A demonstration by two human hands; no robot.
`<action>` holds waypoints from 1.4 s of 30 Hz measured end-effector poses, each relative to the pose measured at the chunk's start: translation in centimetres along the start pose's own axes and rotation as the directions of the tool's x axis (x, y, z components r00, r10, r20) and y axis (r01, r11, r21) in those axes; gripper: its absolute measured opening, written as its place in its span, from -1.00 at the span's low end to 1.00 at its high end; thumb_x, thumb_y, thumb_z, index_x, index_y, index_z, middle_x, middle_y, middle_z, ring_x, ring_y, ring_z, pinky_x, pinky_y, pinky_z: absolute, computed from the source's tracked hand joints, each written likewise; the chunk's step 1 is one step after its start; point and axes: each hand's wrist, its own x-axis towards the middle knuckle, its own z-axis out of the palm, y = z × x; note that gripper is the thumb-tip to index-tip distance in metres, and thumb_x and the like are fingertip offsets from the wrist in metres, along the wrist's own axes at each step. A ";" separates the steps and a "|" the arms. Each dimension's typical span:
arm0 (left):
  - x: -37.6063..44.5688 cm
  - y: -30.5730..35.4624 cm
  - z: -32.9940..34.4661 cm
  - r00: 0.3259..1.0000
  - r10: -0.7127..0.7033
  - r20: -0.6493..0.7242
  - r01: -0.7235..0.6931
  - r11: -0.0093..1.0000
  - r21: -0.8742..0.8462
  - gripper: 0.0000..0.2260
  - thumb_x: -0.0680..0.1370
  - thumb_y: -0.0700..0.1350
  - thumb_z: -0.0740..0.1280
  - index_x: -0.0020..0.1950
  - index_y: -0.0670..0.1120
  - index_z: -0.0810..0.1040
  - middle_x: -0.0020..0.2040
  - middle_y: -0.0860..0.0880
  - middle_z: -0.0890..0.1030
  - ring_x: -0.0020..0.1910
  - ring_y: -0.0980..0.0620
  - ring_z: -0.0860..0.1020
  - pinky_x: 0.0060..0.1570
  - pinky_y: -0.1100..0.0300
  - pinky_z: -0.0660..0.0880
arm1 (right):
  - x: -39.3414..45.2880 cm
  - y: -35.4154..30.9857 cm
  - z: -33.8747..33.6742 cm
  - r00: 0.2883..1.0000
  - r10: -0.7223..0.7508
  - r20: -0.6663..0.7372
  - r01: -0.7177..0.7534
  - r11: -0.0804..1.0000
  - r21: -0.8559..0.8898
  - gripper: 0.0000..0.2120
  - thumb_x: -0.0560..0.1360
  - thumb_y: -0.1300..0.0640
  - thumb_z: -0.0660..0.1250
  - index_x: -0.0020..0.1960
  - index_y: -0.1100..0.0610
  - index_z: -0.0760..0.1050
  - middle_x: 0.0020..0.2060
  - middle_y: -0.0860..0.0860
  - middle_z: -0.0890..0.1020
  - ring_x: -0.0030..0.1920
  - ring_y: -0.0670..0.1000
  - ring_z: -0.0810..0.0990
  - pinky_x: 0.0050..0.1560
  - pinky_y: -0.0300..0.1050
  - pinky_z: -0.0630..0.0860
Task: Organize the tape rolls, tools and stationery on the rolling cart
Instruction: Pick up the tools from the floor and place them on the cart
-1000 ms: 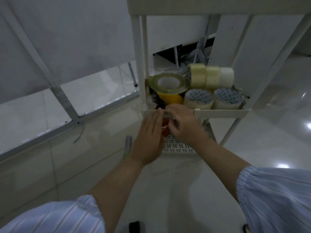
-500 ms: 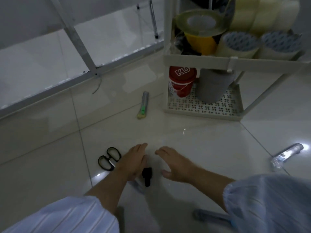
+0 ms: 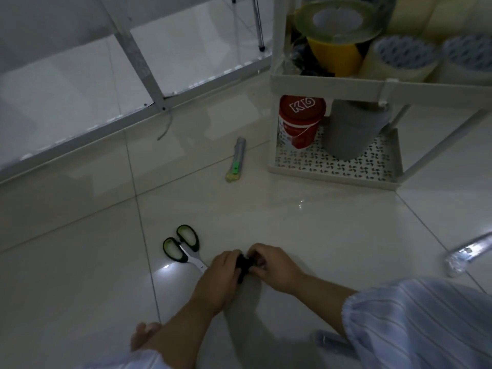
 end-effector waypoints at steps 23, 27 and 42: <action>9.1 16.6 -14.4 0.692 0.555 -0.462 -0.600 0.798 0.060 -0.72 0.56 -0.20 0.19 0.24 -0.23 0.45 0.13 -0.22 0.56 0.09 -0.15 0.52 0.15 0.52 0.23 | -0.1 -10.0 -22.0 0.723 -0.450 -0.524 0.213 0.867 -0.451 -0.67 0.31 0.40 0.36 0.07 0.29 0.55 0.01 0.25 0.62 0.02 0.19 0.60 0.10 -0.09 0.45; 11.1 18.0 -18.4 0.541 0.749 -0.382 -0.639 0.661 0.393 -0.61 0.50 -0.12 0.12 0.28 -0.23 0.43 0.19 -0.23 0.54 0.17 -0.11 0.41 0.09 0.07 0.46 | -0.3 -12.3 -26.9 0.718 -0.533 -0.448 0.191 0.770 -0.609 -0.63 0.33 0.37 0.30 0.13 0.27 0.48 0.05 0.22 0.61 0.06 0.16 0.56 0.14 -0.07 0.44; 13.0 19.4 -21.4 0.664 0.747 -0.031 -0.579 0.540 0.611 -0.41 0.53 -0.08 0.16 0.48 -0.27 0.04 0.49 -0.23 0.14 0.48 -0.18 0.12 0.45 -0.08 0.16 | 3.2 -11.3 -28.8 0.772 -0.419 -0.477 -0.115 0.647 -0.754 -0.59 0.34 0.19 0.21 0.18 0.17 0.46 0.21 0.16 0.54 0.26 0.22 0.44 0.20 0.26 0.39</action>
